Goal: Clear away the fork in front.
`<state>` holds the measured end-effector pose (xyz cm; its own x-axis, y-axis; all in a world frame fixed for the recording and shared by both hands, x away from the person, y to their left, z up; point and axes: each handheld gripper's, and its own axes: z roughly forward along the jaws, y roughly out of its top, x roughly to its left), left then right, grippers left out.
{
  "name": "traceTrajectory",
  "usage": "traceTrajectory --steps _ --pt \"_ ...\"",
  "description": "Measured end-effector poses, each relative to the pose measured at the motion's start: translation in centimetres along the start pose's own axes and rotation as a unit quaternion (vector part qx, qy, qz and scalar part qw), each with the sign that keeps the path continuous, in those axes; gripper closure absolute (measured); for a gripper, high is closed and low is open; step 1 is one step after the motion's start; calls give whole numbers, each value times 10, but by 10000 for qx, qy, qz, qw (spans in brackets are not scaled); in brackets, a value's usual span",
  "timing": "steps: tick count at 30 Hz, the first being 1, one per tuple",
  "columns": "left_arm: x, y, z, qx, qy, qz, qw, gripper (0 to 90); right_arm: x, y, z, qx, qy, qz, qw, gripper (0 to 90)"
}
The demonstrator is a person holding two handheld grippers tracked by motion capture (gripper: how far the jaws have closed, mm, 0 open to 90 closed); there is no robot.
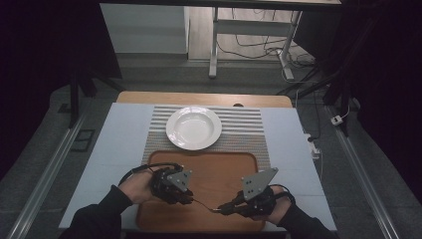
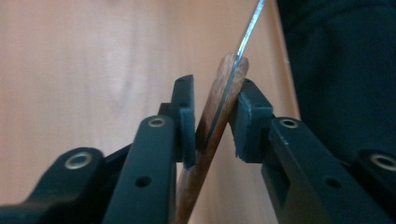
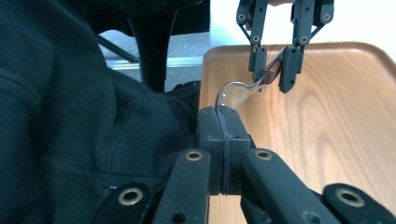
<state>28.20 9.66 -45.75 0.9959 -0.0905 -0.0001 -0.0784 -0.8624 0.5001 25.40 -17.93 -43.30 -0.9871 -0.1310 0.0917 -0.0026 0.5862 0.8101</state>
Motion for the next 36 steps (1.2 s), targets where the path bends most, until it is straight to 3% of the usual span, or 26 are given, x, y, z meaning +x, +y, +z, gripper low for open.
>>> traceTrajectory --steps 6,9,11,15,16,17,19,22,23,24,25,26,27,30,36 --pt "-6 2 3 153 -140 395 9990 773 -2 -3 0 43 4 48 10000 877" --pt "-8 2 3 170 -253 370 9988 798 -5 -6 -3 -33 -106 157 9998 846" --pt "-7 2 4 189 -316 209 9991 799 -7 -8 -4 -66 -163 188 9997 830" --pt "-5 -1 4 124 -277 -198 9993 798 -10 -10 -5 -80 -580 364 9976 720" --pt "-5 -2 4 124 -262 -321 9991 798 -11 -10 -6 -94 -677 422 9968 689" --pt "-5 -6 3 102 -186 -589 9980 798 -12 -11 -7 -108 -775 491 9957 660" --pt "-5 -8 3 114 -169 -691 9974 798 -13 -12 -9 -162 -934 625 9935 601" --pt "-4 -16 0 101 -65 -1009 9948 798 -15 -15 -13 -193 -1301 761 9884 539" --pt "-4 -18 -1 106 -53 -1148 9933 798 -15 -15 -13 -193 -1301 761 9884 539" --pt "-4 -20 -2 116 -27 -1261 9919 798 -16 -16 -16 -201 -1515 880 9843 497" --pt "-4 -21 -3 106 27 -1348 9908 798 -16 -16 -16 -201 -1515 880 9843 497" --pt "-4 -23 -3 100 67 -1445 9894 798 -15 -17 -18 -244 -1655 1006 9808 447" --pt "-4 -24 -4 104 120 -1540 9879 798 -15 -17 -18 -244 -1655 1006 9808 447" --pt "-3 -28 -4 113 245 -1778 9837 798 -13 -19 -20 -166 -1855 1206 9751 394" --pt "-6 -33 -5 209 371 -2291 9725 797 -6 -23 -21 -8 -2118 1358 9678 328"
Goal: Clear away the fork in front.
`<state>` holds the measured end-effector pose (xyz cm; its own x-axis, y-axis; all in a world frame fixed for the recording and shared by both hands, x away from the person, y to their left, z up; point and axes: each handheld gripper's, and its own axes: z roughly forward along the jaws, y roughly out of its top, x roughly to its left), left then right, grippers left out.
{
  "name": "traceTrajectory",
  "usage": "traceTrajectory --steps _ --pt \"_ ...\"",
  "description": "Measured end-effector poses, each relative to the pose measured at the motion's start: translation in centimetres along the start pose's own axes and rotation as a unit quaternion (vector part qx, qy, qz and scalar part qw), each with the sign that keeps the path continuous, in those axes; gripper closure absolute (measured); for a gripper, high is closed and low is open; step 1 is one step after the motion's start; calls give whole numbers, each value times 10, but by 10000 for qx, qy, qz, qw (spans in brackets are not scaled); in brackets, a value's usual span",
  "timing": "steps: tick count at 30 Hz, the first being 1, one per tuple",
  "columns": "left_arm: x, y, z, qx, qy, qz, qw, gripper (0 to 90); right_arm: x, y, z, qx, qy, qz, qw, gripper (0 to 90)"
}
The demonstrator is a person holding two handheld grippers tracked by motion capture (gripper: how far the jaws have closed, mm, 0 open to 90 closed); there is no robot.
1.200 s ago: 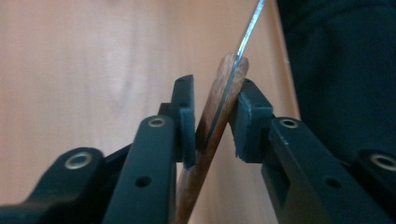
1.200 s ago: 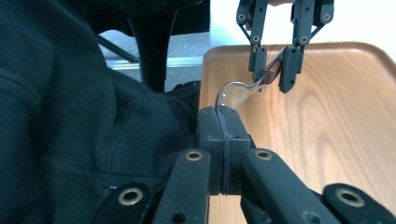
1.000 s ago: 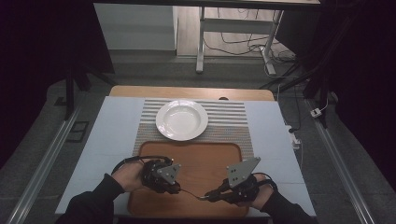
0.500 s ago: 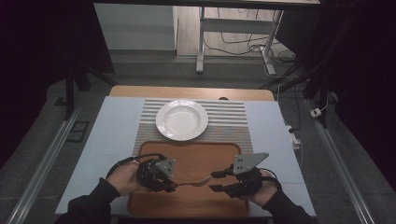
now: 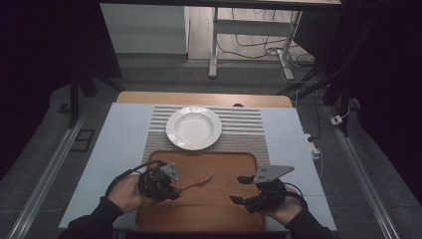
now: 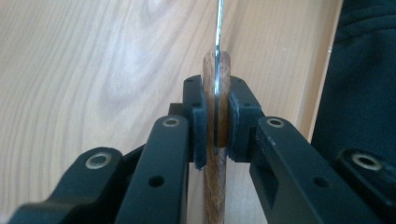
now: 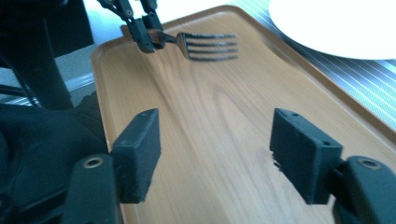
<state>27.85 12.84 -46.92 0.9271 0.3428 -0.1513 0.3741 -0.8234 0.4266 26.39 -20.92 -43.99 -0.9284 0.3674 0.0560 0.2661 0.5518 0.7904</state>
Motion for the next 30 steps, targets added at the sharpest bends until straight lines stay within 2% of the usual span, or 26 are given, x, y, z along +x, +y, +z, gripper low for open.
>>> traceTrajectory --steps 2,4,8,12,16,19,21,23,26,29,30 --pt "-1 -3 -2 -19 19 -199 9998 797 1 -2 -2 -4 -148 54 9999 311" --pt "-2 -6 -3 -24 31 -409 9992 797 1 -4 -5 -11 -194 144 9997 292" --pt "-4 -13 -4 -14 91 -757 9971 797 3 -8 -11 7 -489 259 9985 228" --pt "-5 -17 -4 -91 140 -1098 9938 797 3 -13 -17 10 -638 413 9971 172" --pt "-3 -22 -5 -109 257 -1418 9895 797 1 -18 -24 33 -848 612 9945 88" --pt "-1 -26 -4 -100 294 -1659 9857 796 0 -22 -28 50 -1111 755 9909 26" --pt "0 -29 -3 -89 333 -1805 9830 796 0 -25 -30 72 -1268 862 9882 16" --pt "2 -31 -1 -64 376 -1940 9803 796 -1 -28 -33 73 -1315 957 9867 2" --pt "7 -34 1 -53 370 -2184 9751 796 1 -32 -37 22 -1429 985 9848 0" --pt "12 -36 4 -9 402 -2349 9712 795 2 -34 -41 19 -1519 969 9836 0" --pt "13 -36 5 1 420 -2370 9706 794 3 -35 -42 36 -1544 957 9834 0"
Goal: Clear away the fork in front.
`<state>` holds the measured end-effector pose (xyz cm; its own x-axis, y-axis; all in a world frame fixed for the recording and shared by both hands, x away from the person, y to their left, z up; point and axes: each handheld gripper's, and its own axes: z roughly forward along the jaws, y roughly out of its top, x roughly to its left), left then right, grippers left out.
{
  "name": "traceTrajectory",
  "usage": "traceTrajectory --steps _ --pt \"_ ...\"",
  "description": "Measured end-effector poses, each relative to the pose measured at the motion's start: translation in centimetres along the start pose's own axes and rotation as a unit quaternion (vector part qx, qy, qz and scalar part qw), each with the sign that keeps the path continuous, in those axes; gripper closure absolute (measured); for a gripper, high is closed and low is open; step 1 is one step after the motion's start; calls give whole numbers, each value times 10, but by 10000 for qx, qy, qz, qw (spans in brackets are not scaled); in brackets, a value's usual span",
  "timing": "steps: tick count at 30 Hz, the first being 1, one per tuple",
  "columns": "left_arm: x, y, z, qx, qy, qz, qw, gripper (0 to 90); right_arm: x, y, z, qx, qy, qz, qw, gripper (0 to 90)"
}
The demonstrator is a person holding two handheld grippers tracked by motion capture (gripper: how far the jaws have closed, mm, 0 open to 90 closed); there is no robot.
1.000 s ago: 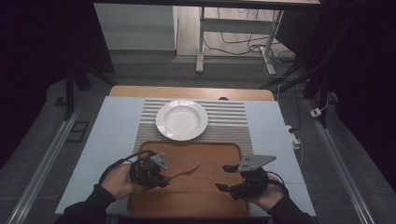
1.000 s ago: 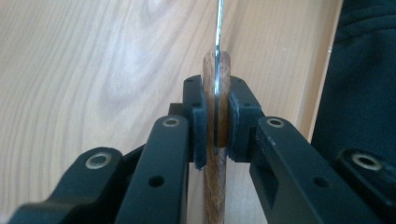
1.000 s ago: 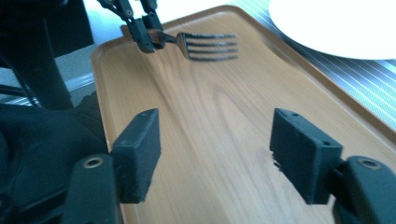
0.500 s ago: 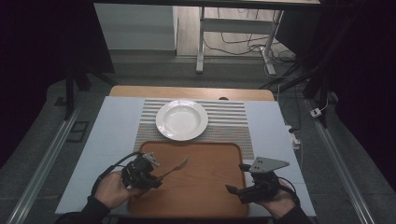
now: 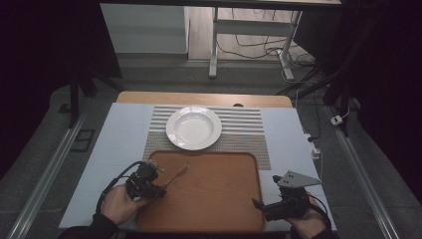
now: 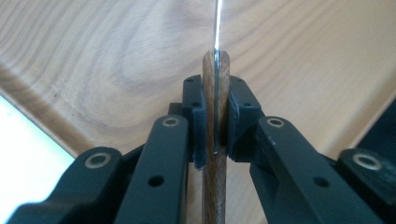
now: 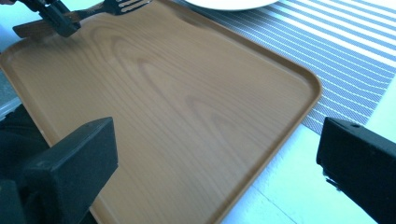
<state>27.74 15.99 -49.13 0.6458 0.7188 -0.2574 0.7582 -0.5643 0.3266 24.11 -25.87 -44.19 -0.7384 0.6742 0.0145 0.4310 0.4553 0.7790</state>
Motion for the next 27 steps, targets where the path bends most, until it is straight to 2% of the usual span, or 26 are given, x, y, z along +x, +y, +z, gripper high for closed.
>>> traceTrajectory --steps 8,10,13,17,21,24,27 --pt "11 4 12 144 126 -268 9995 792 0 -7 -8 58 -159 -54 9998 0" --pt "10 4 15 196 210 -245 9993 790 0 -9 -10 62 -173 -35 9998 0" --pt "8 4 16 153 249 -193 9994 779 -2 -11 -12 68 -205 32 9998 0" --pt "9 3 15 99 212 -200 9995 732 -6 -14 -15 77 -230 223 9995 0" --pt "10 3 9 -147 114 -189 9996 691 -7 -17 -17 116 -246 286 9992 0" --pt "10 5 2 -359 81 -102 9993 685 -8 -18 -18 82 -259 323 9991 0" --pt "11 7 -4 -483 43 -73 9988 747 -8 -18 -19 76 -252 338 9991 0"
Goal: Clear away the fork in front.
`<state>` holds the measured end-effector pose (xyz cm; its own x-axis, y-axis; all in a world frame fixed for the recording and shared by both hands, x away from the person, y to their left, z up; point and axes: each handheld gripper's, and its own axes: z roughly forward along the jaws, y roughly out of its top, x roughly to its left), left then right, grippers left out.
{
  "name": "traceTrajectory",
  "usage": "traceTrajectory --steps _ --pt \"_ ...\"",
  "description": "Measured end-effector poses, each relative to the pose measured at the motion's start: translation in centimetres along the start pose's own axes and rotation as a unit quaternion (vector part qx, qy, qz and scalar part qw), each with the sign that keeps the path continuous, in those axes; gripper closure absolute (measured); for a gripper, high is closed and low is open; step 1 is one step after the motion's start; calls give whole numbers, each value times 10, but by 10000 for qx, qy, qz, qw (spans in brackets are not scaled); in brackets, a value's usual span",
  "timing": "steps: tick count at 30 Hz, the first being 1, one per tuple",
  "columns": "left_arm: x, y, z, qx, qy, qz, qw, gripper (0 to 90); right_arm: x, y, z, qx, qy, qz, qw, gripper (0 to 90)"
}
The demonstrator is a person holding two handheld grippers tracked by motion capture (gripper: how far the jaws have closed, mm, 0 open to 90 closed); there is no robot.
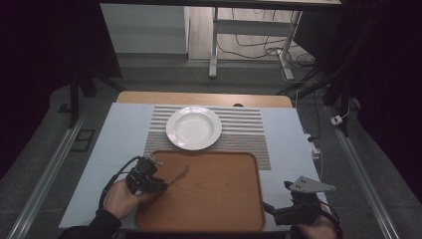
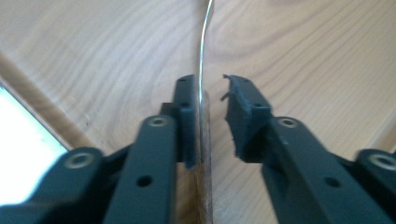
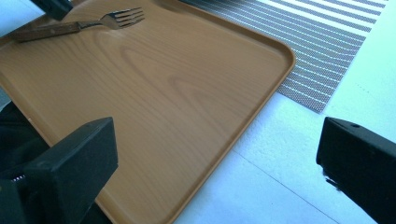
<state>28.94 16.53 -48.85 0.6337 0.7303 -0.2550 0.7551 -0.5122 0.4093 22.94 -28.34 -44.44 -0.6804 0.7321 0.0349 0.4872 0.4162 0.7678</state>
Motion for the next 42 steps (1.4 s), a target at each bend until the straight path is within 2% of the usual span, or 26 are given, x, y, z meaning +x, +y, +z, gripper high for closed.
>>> traceTrajectory --steps 5,11,17,21,29,31,34,37,42 --pt "6 9 -6 -206 -148 -35 9997 877 1 0 2 79 11 -44 10000 0" --pt "11 25 -1 -357 -226 42 9991 887 1 1 3 142 20 -51 9999 0" --pt "14 38 12 -299 -199 192 9992 888 1 1 4 211 22 -90 9997 0" --pt "16 46 20 -248 -104 193 9995 888 1 1 5 242 14 -91 9997 0" --pt "25 51 31 -95 -10 18 10000 888 1 1 6 299 56 -93 9995 0" --pt "17 51 33 -98 -295 121 9994 889 1 1 6 302 77 -91 9995 0" --pt "-6 54 35 -6 -276 577 9980 889 1 1 6 306 74 -95 9995 0" --pt "-12 54 38 61 -311 621 9976 889 1 1 6 302 85 -81 9995 0" --pt "-15 54 37 18 -426 638 9971 888 0 1 6 309 105 -74 9994 0"
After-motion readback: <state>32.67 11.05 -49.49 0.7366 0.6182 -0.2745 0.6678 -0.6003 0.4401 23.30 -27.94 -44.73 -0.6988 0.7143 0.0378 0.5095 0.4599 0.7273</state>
